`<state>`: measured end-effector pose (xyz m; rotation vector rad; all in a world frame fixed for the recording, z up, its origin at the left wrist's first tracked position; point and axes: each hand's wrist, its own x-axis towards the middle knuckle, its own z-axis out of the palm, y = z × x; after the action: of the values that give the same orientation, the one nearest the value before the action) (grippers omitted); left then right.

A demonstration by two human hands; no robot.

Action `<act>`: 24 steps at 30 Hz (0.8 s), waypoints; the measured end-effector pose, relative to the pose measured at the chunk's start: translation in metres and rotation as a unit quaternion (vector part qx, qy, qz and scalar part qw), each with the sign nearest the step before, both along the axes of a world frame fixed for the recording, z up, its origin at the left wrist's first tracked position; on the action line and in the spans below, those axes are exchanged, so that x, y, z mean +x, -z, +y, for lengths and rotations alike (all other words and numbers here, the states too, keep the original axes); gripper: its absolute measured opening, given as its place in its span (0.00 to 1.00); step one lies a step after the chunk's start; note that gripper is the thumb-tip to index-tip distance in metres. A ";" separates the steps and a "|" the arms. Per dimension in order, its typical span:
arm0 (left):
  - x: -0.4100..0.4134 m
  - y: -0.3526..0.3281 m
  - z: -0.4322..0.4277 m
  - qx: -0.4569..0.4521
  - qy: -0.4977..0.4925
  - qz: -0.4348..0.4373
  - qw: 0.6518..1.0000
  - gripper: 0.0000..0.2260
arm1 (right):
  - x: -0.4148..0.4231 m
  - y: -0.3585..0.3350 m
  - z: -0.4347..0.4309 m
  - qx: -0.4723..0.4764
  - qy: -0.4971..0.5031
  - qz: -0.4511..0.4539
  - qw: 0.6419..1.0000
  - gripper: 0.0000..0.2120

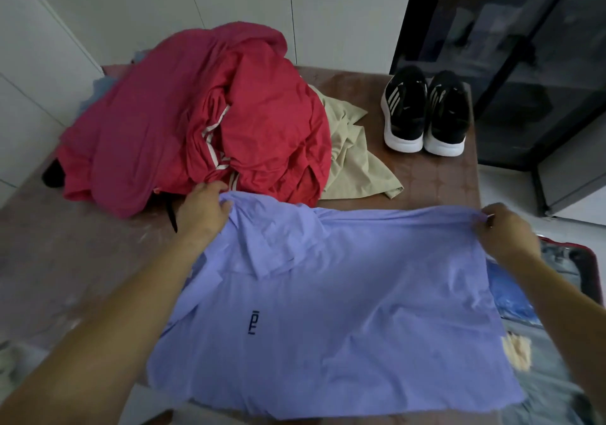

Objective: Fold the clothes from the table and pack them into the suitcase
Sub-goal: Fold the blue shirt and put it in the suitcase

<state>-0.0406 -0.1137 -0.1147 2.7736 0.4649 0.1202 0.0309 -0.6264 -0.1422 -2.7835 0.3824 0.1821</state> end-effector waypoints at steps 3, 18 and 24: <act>-0.036 0.002 -0.015 -0.025 0.056 -0.037 0.997 0.20 | -0.033 0.006 -0.003 0.038 -0.034 0.017 0.999 0.21; -0.275 0.064 -0.014 0.007 0.246 0.034 0.969 0.28 | -0.240 0.035 0.071 0.056 -0.536 -0.204 0.818 0.21; -0.269 0.055 -0.005 0.039 0.279 0.002 0.960 0.23 | -0.245 0.024 0.161 0.050 -0.609 -0.178 0.771 0.26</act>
<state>-0.3096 -0.1185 -0.1693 2.8612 -0.3361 -0.0022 -0.2139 -0.4651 -0.1664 -2.3928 -1.4959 -0.0529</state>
